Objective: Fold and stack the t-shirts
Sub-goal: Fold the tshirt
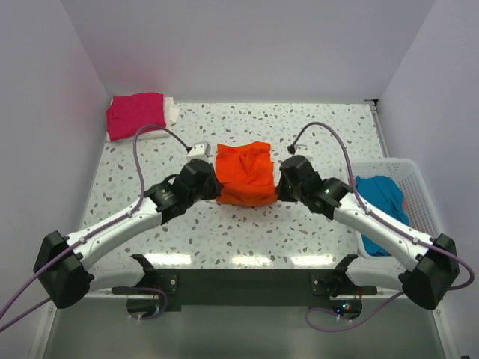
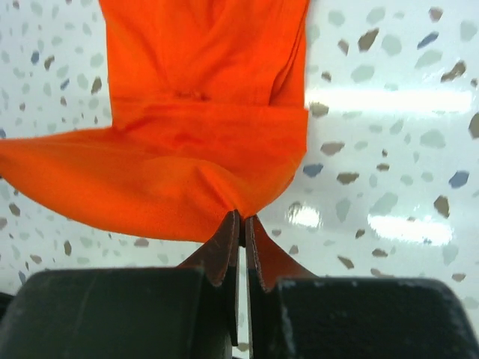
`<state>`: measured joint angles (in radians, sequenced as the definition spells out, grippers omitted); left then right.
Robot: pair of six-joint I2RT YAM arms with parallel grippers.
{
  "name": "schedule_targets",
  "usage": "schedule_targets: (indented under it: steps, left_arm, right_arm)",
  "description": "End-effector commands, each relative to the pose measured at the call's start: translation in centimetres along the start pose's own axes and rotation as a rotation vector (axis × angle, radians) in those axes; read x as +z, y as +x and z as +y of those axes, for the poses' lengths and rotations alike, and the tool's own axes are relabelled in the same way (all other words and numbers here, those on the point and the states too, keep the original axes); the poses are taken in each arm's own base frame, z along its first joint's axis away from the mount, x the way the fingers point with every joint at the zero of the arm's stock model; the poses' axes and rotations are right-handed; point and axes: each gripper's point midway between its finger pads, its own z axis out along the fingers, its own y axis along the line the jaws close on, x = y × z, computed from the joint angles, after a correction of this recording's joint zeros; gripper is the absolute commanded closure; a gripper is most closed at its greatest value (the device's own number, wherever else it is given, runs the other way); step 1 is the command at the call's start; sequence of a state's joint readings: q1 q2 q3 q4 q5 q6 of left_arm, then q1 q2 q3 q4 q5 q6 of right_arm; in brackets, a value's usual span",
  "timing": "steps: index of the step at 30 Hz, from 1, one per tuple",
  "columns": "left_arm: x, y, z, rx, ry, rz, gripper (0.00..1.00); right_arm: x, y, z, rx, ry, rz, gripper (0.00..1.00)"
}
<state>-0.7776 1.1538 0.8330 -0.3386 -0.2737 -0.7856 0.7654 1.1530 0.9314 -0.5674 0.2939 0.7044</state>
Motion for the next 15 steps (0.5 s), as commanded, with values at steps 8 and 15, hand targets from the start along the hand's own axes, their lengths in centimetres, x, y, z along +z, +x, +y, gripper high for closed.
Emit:
schedule_targets:
  steps: [8,15]
  left_arm:
    - [5.0,-11.8,-1.8,-0.028,0.027,-0.171,1.00]
    - [11.5,-16.5,1.7,-0.118,-0.010,-0.224,1.00]
  right_arm:
    - [6.6,-12.6,1.5,0.003,-0.024,-0.069,1.00]
    - [14.1,-16.8,0.5,0.049,-0.039,-0.033,1.00]
